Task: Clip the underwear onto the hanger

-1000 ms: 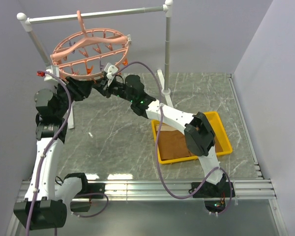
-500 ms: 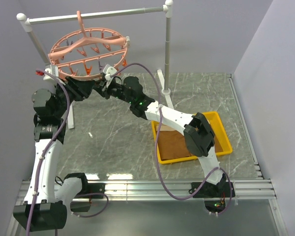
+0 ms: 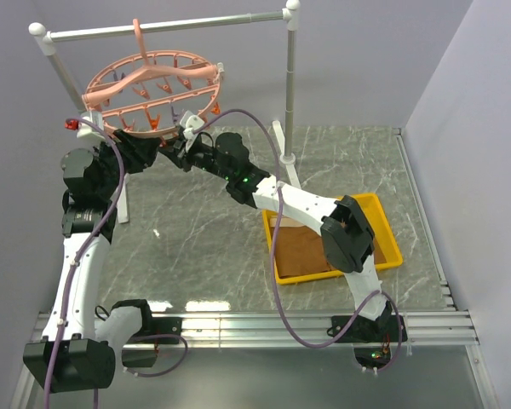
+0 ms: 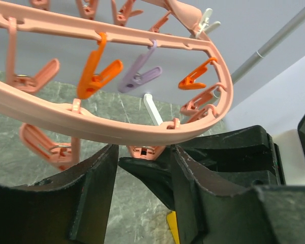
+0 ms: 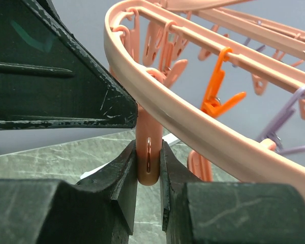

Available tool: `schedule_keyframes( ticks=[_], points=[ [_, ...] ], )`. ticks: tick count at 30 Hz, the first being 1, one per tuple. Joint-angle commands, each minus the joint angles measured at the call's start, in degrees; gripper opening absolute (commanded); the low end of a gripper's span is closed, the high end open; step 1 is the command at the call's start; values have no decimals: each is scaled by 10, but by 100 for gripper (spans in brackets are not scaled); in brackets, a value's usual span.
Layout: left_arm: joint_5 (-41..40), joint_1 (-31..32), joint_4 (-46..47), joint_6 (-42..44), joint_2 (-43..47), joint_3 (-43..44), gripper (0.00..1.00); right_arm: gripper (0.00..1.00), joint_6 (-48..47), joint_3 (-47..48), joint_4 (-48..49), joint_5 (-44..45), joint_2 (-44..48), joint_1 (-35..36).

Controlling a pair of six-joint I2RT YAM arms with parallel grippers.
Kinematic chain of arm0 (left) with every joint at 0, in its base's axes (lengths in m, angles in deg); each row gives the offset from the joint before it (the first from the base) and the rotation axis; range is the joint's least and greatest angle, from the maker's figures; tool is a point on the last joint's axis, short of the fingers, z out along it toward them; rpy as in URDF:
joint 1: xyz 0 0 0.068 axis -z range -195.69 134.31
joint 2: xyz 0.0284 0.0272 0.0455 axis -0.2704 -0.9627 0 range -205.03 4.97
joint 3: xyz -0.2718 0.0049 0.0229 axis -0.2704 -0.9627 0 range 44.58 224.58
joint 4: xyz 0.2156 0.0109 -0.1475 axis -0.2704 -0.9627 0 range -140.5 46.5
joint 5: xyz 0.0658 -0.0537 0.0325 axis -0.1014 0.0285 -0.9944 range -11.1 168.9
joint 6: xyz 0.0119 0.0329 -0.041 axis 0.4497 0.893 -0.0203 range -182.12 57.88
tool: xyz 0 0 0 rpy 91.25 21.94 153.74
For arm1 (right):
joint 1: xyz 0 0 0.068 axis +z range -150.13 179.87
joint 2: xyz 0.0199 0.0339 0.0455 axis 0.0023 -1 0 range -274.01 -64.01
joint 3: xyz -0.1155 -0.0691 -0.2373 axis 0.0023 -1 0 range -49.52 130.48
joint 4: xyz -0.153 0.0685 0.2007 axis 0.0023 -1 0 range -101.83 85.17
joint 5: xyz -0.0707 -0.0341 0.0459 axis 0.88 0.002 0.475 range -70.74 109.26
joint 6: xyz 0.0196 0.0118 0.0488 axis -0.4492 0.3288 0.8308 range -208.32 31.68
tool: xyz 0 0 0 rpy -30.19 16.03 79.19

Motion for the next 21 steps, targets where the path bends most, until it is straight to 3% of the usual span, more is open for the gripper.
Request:
schedule_keyframes(
  ticks=[1,21],
  points=[
    [-10,1,24,13,1,11,51,0,6,-2,21,-8,40,7],
    [-1,1,163,-64,-23,-36,49,0,3,-9,28,-21,41,9]
  ],
)
